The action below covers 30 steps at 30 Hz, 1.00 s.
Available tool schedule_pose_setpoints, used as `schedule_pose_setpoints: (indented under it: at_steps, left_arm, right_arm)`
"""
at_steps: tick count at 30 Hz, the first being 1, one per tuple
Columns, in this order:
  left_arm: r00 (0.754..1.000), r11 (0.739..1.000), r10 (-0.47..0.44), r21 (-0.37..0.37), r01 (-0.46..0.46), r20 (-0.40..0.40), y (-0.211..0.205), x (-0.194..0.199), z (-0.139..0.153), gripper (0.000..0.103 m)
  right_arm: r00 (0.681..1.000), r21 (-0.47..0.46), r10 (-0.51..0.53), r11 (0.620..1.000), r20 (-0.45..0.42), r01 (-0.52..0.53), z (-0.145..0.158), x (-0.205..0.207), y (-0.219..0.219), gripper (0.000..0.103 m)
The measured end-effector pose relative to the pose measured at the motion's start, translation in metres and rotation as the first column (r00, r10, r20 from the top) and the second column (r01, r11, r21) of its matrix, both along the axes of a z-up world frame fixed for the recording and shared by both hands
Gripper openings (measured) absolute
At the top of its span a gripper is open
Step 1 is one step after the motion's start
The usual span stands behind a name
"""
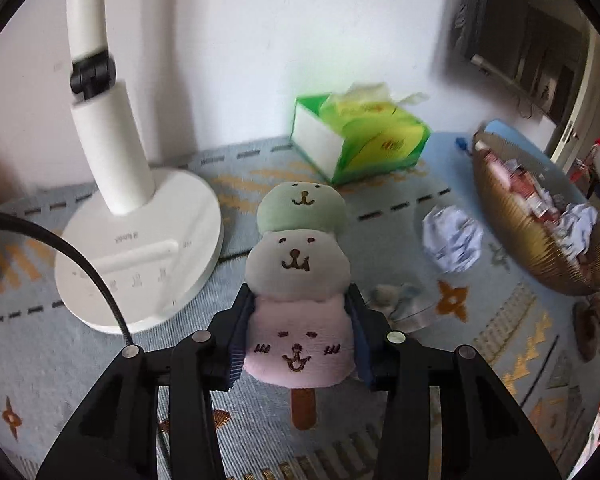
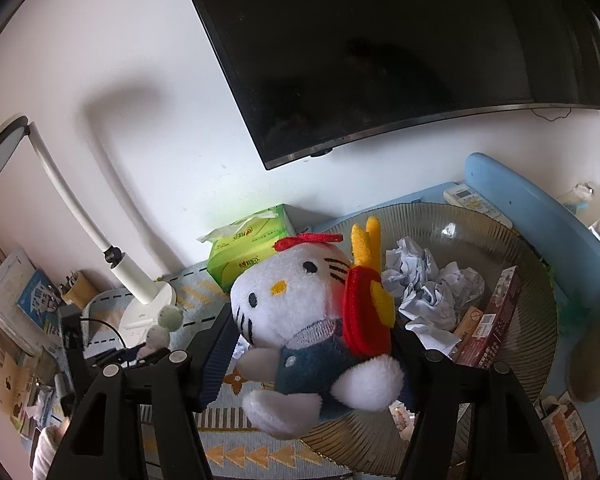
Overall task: Organize objects
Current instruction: 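Carry the stacked plush and Hello Kitty plush to the brown glass bowl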
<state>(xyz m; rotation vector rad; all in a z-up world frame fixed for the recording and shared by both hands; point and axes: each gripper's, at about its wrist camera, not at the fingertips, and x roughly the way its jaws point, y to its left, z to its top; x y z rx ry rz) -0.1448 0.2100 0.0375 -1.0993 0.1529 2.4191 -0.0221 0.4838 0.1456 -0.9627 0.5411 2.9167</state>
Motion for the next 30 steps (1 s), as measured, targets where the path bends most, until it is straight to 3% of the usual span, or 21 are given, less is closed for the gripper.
schedule_pose_setpoints:
  at_steps: [4, 12, 19, 30]
  left_arm:
    - [0.999, 0.997, -0.041, 0.070, 0.041, -0.002, 0.006, 0.009, 0.019, 0.041]
    - [0.987, 0.977, -0.141, 0.152, 0.152, -0.081, 0.038, 0.036, 0.077, 0.041]
    - [0.950, 0.959, -0.257, 0.073, 0.274, -0.179, 0.097, 0.063, 0.106, 0.041]
    - [0.919, 0.923, -0.362, 0.082, 0.377, -0.154, 0.161, 0.080, 0.107, 0.041]
  right_arm:
    - [1.000, 0.006, 0.003, 1.000, -0.001, -0.003, 0.004, 0.001, 0.001, 0.065]
    - [1.000, 0.029, -0.005, 1.000, -0.026, 0.006, 0.023, 0.004, 0.014, 0.065]
    - [0.998, 0.053, -0.060, 0.997, -0.022, 0.061, 0.031, 0.005, 0.036, 0.065]
    - [0.992, 0.043, -0.123, 0.991, -0.007, 0.123, 0.035, 0.004, 0.077, 0.065]
